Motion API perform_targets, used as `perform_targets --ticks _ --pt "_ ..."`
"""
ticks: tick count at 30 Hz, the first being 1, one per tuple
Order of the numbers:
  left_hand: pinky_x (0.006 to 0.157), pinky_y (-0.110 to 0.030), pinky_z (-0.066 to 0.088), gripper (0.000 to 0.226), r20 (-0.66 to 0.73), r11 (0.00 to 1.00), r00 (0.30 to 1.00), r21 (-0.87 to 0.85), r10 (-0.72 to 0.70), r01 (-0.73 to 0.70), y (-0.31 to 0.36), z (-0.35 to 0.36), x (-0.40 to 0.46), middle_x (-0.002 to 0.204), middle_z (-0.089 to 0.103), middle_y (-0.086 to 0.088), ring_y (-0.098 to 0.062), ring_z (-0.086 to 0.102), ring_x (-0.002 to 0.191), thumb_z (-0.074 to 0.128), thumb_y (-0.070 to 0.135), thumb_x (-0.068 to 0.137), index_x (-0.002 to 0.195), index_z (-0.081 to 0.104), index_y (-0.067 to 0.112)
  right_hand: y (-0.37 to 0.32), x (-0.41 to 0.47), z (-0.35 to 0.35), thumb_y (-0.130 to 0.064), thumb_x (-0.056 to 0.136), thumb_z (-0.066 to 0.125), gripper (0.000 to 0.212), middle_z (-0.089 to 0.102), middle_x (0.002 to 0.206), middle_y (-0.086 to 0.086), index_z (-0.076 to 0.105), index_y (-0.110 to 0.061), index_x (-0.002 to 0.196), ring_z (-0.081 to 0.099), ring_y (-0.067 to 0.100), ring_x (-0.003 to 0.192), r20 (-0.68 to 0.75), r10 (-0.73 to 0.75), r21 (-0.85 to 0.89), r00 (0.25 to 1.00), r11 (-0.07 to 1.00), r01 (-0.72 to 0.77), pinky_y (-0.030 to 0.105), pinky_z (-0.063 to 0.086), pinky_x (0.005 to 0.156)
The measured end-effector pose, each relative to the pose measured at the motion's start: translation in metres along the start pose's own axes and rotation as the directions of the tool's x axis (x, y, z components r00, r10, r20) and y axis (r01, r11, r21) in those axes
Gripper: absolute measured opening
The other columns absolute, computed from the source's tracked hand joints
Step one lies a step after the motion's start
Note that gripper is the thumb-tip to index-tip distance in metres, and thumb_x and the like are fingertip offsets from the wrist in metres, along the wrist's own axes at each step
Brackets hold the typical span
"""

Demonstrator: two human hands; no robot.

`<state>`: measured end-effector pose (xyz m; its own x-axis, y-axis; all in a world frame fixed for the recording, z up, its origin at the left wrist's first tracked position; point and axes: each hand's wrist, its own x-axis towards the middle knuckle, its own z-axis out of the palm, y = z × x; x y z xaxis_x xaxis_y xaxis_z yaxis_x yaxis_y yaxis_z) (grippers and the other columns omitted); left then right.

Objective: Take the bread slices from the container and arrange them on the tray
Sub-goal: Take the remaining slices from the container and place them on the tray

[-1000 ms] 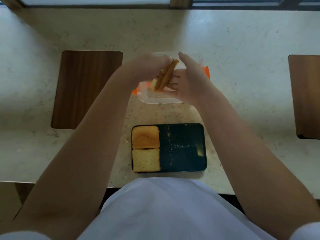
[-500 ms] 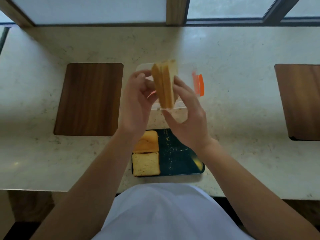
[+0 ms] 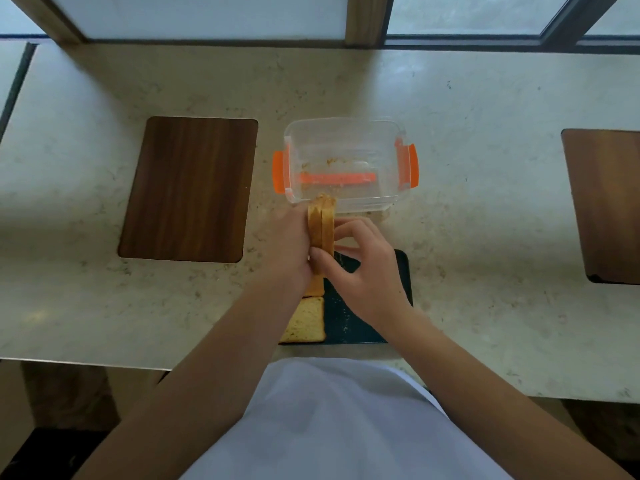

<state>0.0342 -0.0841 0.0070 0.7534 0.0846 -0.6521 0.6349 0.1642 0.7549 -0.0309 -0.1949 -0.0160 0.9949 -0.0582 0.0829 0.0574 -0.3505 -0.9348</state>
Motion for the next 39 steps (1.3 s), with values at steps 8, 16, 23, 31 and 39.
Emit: perform_targets --ticks 8,16,23,31,39 --pt "0.068 -0.038 0.057 0.057 0.145 0.993 0.983 0.042 -0.115 0.110 -0.002 0.002 0.001 0.069 0.072 0.003 -0.015 0.072 0.071 0.047 0.074 0.086 0.098 0.068 0.022 0.001 0.004 0.000 -0.034 0.088 0.077 0.022 0.077 0.100 -0.002 0.072 -0.016 0.098 0.072 0.010 0.097 0.048 0.393 0.272 0.918 0.880 -0.390 0.031 0.060 0.088" --pt "0.078 -0.050 0.061 0.066 0.392 0.936 0.858 0.252 -0.332 0.247 -0.023 -0.036 0.008 0.136 0.056 -0.015 -0.036 0.066 0.112 0.084 0.053 0.069 0.125 0.063 0.024 0.033 0.007 -0.031 -0.028 0.086 0.068 0.043 0.071 0.112 0.018 0.063 0.006 0.112 0.070 0.035 0.110 0.297 0.678 0.436 0.672 0.530 -0.727 0.046 0.062 0.093" --pt "0.079 -0.051 0.061 0.068 0.219 0.897 0.947 0.424 -0.237 0.127 -0.052 -0.053 0.010 0.129 0.058 -0.007 -0.030 0.067 0.106 0.079 0.059 0.070 0.130 0.055 0.034 0.083 -0.016 -0.047 -0.009 0.100 0.055 0.021 0.058 0.120 0.016 0.053 -0.004 0.121 0.063 0.032 0.111 0.257 0.869 0.449 0.423 0.281 -0.848 0.043 0.063 0.081" --pt "0.093 -0.043 0.055 0.085 0.199 0.856 0.978 0.514 -0.058 -0.054 -0.074 -0.062 -0.001 0.134 0.054 0.004 -0.019 0.060 0.114 0.076 0.070 0.063 0.138 0.047 0.041 0.115 -0.026 -0.049 -0.014 0.101 0.061 0.031 0.055 0.127 0.011 0.051 -0.006 0.129 0.061 0.029 0.113 0.132 0.937 0.494 0.323 0.220 -0.841 0.038 0.061 0.075" --pt "0.080 -0.049 0.058 0.073 0.357 0.925 0.877 -0.077 -0.323 0.372 -0.068 -0.067 -0.005 0.131 0.060 -0.018 -0.036 0.062 0.119 0.074 0.054 0.078 0.136 0.055 0.015 0.121 -0.041 -0.048 -0.022 0.085 0.069 0.055 0.048 0.135 0.009 0.052 -0.012 0.136 0.049 0.025 0.121 -0.153 0.594 -0.548 0.790 0.614 -0.568 0.037 0.050 0.089"
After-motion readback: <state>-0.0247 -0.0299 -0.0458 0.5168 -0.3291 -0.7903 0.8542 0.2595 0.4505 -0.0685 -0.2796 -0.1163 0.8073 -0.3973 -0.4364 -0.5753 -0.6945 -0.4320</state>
